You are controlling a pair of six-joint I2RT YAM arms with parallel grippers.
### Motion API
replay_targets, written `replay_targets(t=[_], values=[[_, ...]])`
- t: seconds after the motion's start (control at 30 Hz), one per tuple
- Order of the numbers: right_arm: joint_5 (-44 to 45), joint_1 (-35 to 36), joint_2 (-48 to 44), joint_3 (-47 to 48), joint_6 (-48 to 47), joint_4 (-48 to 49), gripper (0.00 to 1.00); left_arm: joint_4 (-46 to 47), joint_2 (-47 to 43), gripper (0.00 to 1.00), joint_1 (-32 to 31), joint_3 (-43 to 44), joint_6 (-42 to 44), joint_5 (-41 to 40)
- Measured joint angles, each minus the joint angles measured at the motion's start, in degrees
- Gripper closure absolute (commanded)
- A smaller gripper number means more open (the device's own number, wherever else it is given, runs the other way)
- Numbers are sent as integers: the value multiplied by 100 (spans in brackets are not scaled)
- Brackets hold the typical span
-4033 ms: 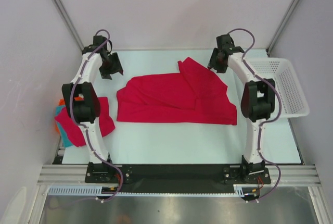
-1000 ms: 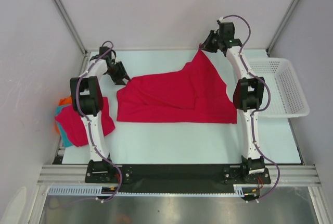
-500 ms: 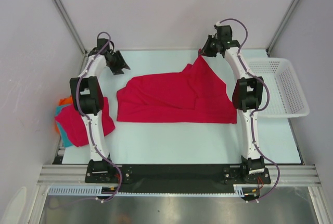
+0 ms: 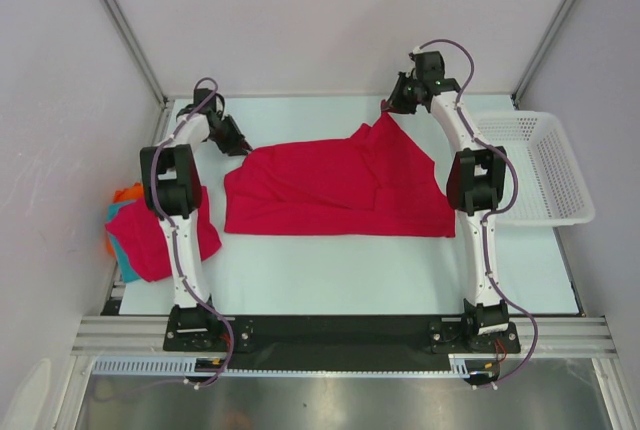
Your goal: Fold and stack the t-shirts
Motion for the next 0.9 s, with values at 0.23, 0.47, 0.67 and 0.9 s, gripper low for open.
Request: replay_targets(t=[0.23,0.47,0.67,0.9], values=[[35,63,-46,-22,-9,-20,100,140,-72,76,-20,-321,-46,446],[85,92,-103,-57,-26,-46,100,157,-125,100,-37,-494,-61,649],[149,111,-205,-72,-83,-131,100,35,-210,100,-55,-494,-63,522],[297,109,-389,-72,-223,-289,100,-142,-557,100,-55,-398,-46,247]])
